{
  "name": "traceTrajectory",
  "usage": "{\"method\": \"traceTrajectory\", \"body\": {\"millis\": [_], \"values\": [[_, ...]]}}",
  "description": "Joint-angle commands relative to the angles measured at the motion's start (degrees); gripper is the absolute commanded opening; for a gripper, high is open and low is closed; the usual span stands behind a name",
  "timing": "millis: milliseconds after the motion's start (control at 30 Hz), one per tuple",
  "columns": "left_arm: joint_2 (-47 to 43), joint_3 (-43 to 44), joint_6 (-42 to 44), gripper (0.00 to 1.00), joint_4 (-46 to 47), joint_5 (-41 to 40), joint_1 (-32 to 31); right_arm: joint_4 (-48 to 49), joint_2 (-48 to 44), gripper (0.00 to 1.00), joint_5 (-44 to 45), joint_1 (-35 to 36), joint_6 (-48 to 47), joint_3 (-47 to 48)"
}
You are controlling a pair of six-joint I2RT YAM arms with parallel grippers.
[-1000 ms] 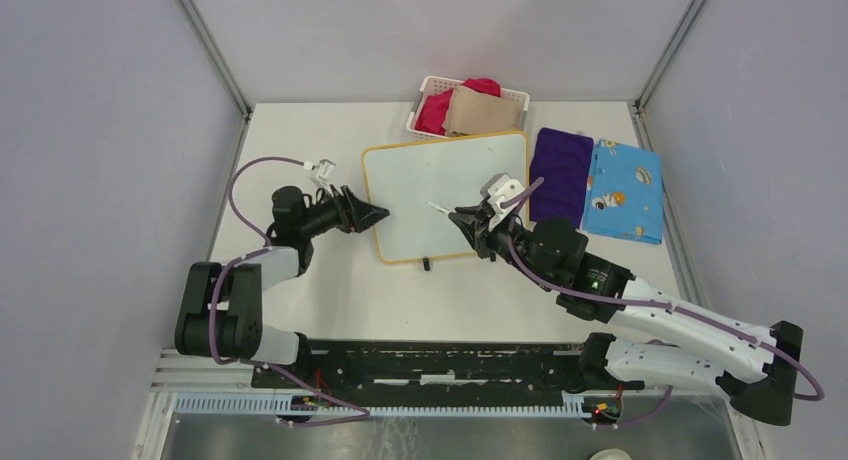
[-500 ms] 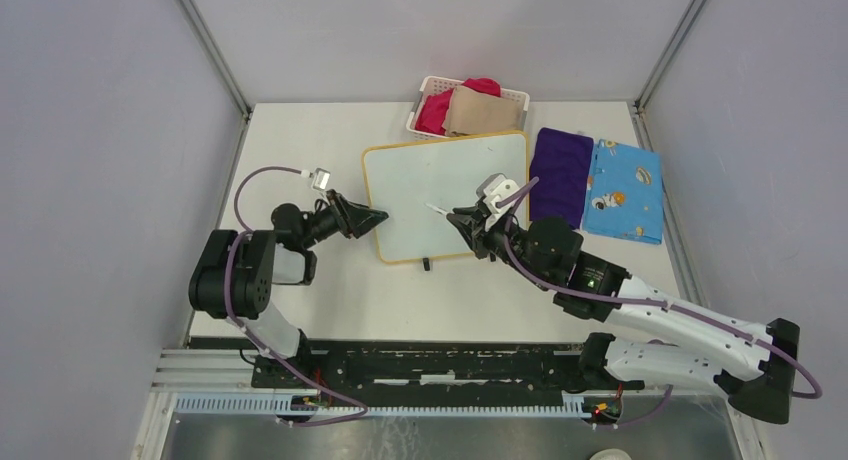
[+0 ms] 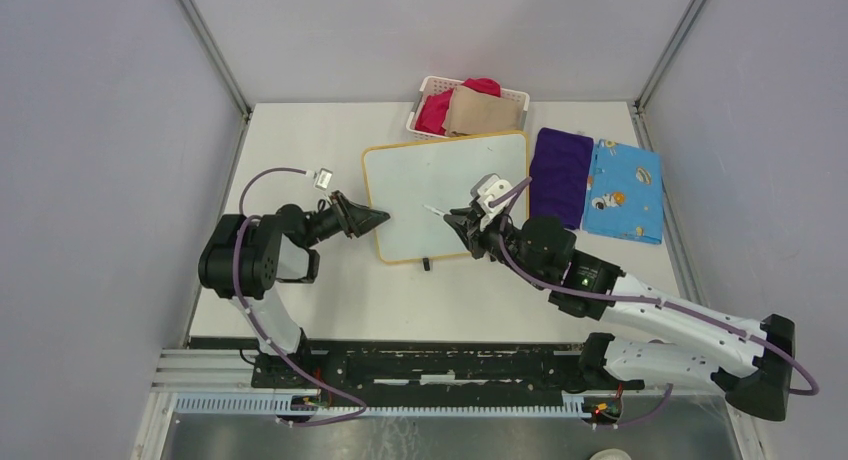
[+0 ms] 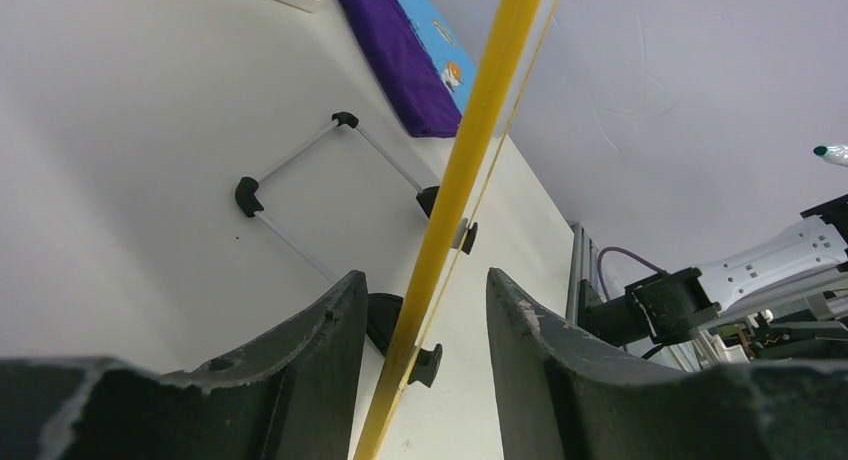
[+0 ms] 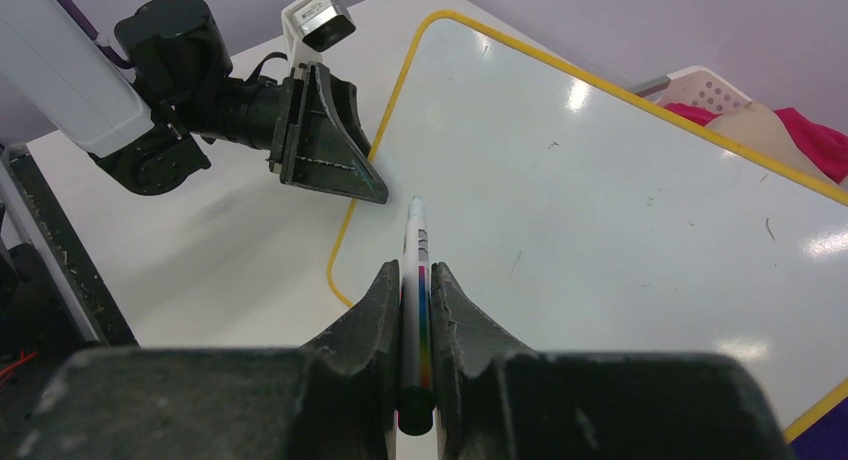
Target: Write a sentence on the whiteboard
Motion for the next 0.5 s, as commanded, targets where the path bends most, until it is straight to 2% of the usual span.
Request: {"method": "traceTrajectory", "body": {"millis": [0,467], "values": [[1.37,1.50,-1.11,0.52,6.67,2.22,-0.54,3.43,0.70,0.00,-0.44,0.15,0.32,1.28],[1.87,1.91,-0.10,0.41,5.29,2.25,-0.64,3.70,1.41,0.00,-0.85,0.18,0.70,1.34]]}}
